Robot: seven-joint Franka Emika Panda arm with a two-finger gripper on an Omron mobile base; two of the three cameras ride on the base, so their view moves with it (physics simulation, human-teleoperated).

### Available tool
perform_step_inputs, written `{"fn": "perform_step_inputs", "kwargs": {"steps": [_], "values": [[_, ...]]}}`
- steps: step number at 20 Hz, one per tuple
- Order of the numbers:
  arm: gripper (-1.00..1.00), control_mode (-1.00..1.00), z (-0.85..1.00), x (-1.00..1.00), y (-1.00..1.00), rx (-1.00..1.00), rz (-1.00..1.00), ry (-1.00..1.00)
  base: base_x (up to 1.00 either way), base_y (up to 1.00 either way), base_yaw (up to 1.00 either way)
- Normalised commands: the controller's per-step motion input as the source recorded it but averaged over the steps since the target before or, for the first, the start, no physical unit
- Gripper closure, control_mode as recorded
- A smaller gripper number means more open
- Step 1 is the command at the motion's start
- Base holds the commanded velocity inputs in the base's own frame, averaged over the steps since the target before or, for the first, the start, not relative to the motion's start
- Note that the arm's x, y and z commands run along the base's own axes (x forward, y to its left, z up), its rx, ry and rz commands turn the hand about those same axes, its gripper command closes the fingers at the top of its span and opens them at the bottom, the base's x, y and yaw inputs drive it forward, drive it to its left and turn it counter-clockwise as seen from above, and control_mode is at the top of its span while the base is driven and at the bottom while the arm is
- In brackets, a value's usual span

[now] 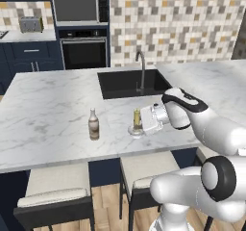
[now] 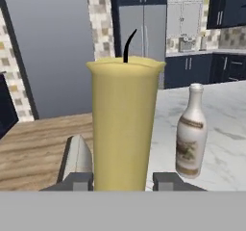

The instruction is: Get the candle and the liquor from the cabinet and move them to the dining counter.

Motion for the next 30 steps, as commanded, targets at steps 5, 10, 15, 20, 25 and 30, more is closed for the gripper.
{"fn": "perform_step_inputs", "kwargs": {"steps": [5,10,15,20,25,30], "values": [[1.00,-1.00,-0.14,0.24,0.10,0.00,0.11,-0.11,0.00,0.00,0.00],[1.00,-1.00,-0.18,0.29,0.10,0.00,0.11,-0.10,0.00,0.00,0.00],[1.00,-1.00,-0.14,0.35,0.04,0.02,0.09,-0.06,0.00,0.00,0.00],[1.00,-1.00,-0.15,0.37,0.02,0.07,0.08,-0.01,0.00,0.00,0.00],[1.00,-1.00,-0.21,0.26,0.13,0.09,0.08,0.00,0.00,0.00,0.00],[1.00,-1.00,-0.22,0.26,0.18,0.05,0.07,0.00,0.00,0.00,0.00]]}}
